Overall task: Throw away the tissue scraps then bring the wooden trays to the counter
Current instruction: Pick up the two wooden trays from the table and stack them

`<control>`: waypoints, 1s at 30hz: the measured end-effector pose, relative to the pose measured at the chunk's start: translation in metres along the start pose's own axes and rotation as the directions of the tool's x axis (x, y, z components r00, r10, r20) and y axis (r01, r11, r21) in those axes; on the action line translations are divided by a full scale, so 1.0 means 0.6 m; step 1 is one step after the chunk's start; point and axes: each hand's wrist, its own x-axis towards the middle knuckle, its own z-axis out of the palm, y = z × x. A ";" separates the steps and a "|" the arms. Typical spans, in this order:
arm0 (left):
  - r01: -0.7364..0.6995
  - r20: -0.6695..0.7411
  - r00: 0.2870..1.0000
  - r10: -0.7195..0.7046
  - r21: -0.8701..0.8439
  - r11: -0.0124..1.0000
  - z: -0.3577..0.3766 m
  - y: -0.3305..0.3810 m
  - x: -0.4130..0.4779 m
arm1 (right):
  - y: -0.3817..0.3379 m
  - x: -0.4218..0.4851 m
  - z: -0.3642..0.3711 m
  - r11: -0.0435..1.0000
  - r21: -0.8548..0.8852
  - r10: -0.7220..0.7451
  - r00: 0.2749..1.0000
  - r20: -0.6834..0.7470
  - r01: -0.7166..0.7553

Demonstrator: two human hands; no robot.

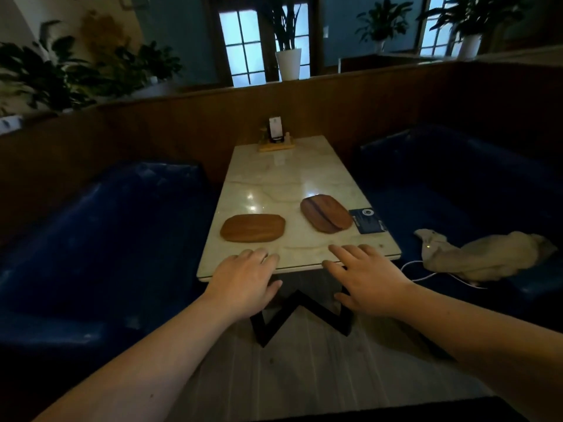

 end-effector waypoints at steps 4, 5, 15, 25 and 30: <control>0.004 0.051 0.999 -0.004 0.003 1.000 0.061 -0.031 0.110 | 0.070 0.102 0.053 0.999 0.034 -0.010 0.999 0.031 0.009; 0.007 0.066 0.998 -0.007 -0.004 1.000 0.076 -0.040 0.138 | 0.089 0.128 0.064 0.999 0.051 -0.007 0.999 0.037 0.005; 0.027 0.290 0.957 -0.026 0.002 1.000 0.225 -0.132 0.277 | 0.197 0.322 0.179 0.994 0.112 -0.019 0.988 0.150 0.002; -0.008 0.476 0.879 0.010 -0.005 1.000 0.365 -0.299 0.340 | 0.197 0.542 0.247 0.980 0.198 -0.026 0.960 0.277 -0.030; 0.010 0.514 0.857 0.013 -0.042 0.999 0.419 -0.424 0.413 | 0.201 0.674 0.274 0.963 0.243 0.033 0.941 0.336 -0.120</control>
